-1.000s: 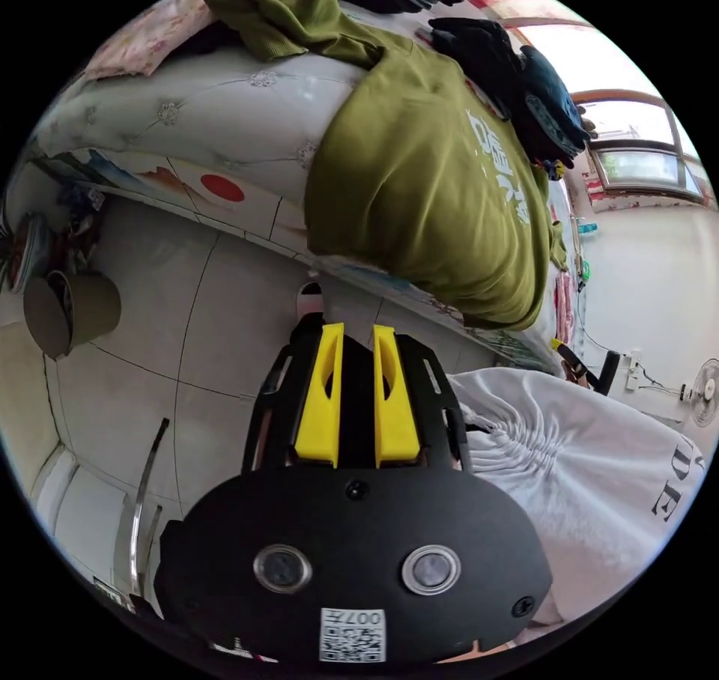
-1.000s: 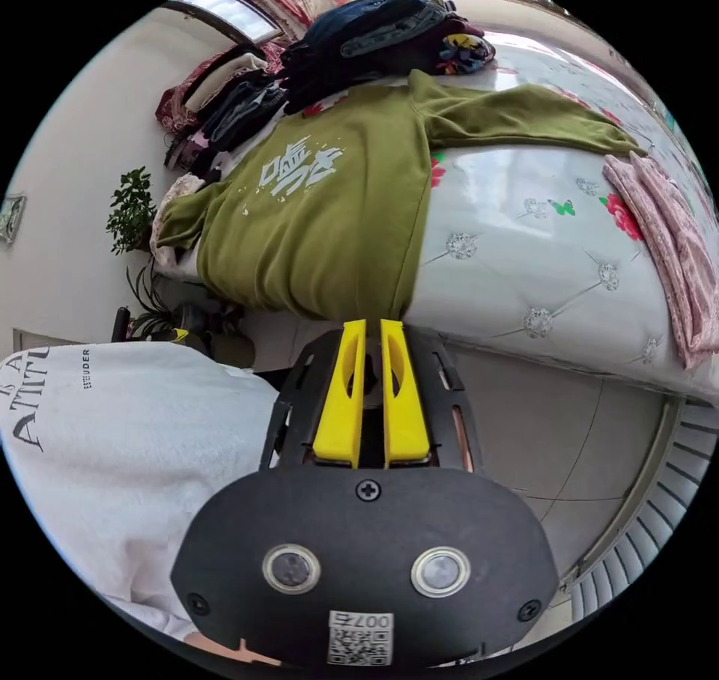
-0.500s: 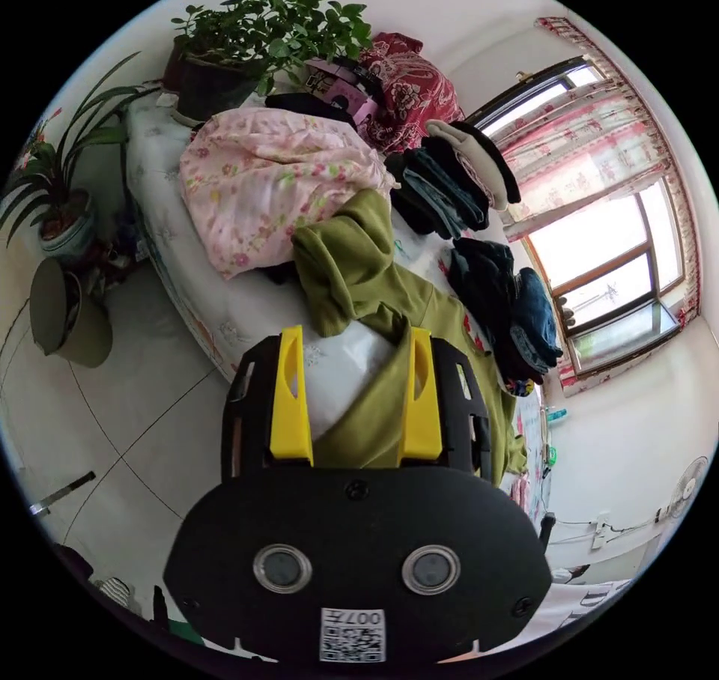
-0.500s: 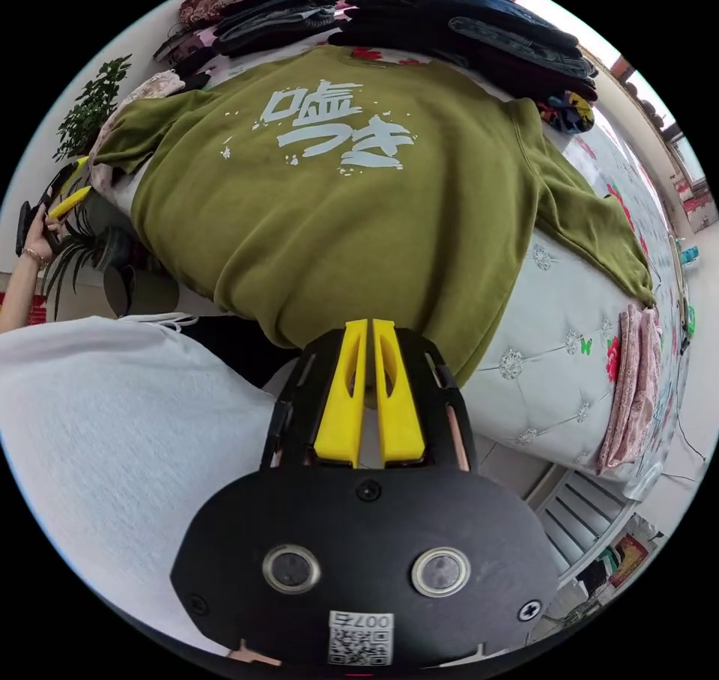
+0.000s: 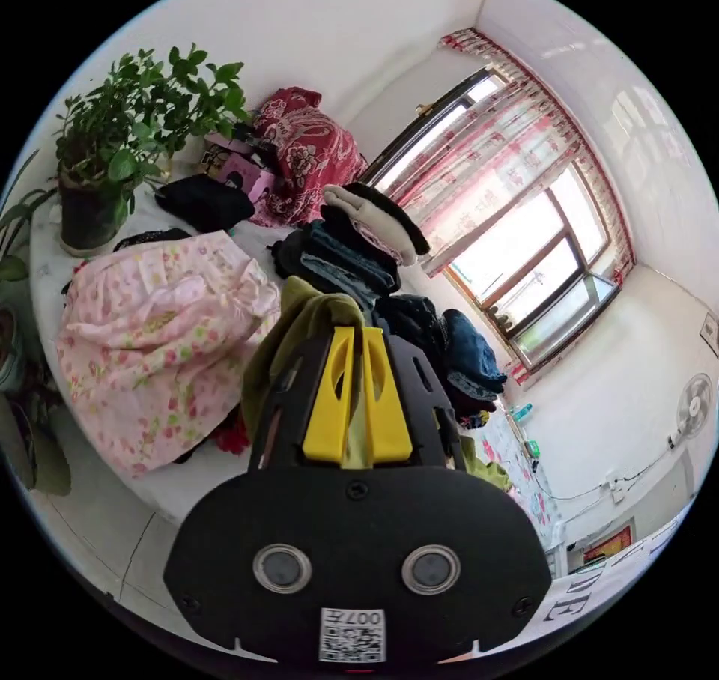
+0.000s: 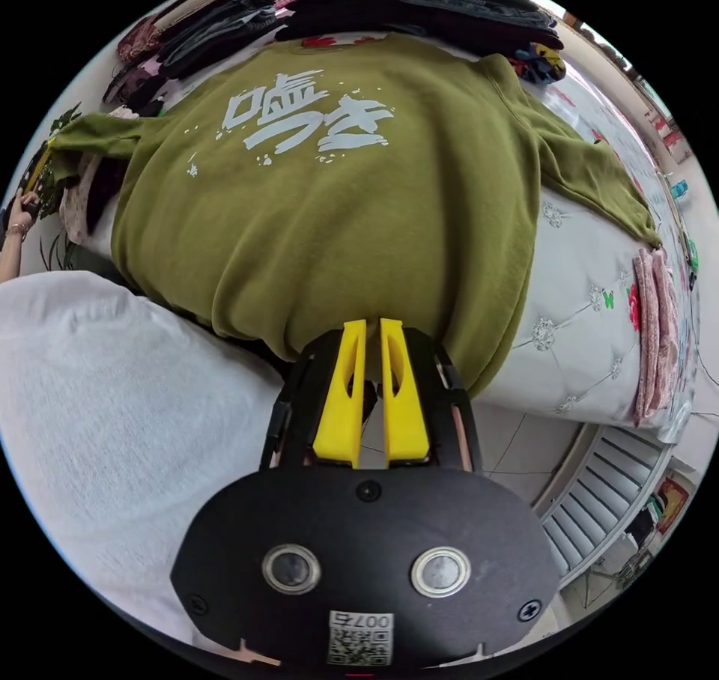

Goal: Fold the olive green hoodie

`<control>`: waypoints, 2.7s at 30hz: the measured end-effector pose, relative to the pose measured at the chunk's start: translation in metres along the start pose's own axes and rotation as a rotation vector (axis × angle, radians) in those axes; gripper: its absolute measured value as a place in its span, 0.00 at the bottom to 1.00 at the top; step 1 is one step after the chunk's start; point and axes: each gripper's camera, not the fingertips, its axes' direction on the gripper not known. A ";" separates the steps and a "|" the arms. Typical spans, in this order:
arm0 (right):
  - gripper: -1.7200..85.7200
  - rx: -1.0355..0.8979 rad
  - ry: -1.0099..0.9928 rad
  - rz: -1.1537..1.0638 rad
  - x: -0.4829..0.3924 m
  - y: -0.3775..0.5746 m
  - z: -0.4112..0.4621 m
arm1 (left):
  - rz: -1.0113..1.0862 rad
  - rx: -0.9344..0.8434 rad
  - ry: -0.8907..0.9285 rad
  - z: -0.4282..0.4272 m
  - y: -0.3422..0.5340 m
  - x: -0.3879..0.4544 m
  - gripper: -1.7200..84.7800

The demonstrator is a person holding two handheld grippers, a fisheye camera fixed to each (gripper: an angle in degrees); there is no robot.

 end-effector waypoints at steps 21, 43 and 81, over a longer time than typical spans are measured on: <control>0.13 0.455 -0.314 0.026 0.127 -0.048 -0.057 | 0.958 -0.992 0.004 0.225 0.462 0.272 0.14; 0.03 0.352 -0.692 0.541 0.337 -0.004 0.050 | 0.913 -0.948 -0.507 0.324 0.507 0.127 0.06; 0.11 0.206 -0.497 -0.531 0.066 -0.430 0.046 | 0.275 -0.911 -0.099 0.280 0.274 -0.076 0.09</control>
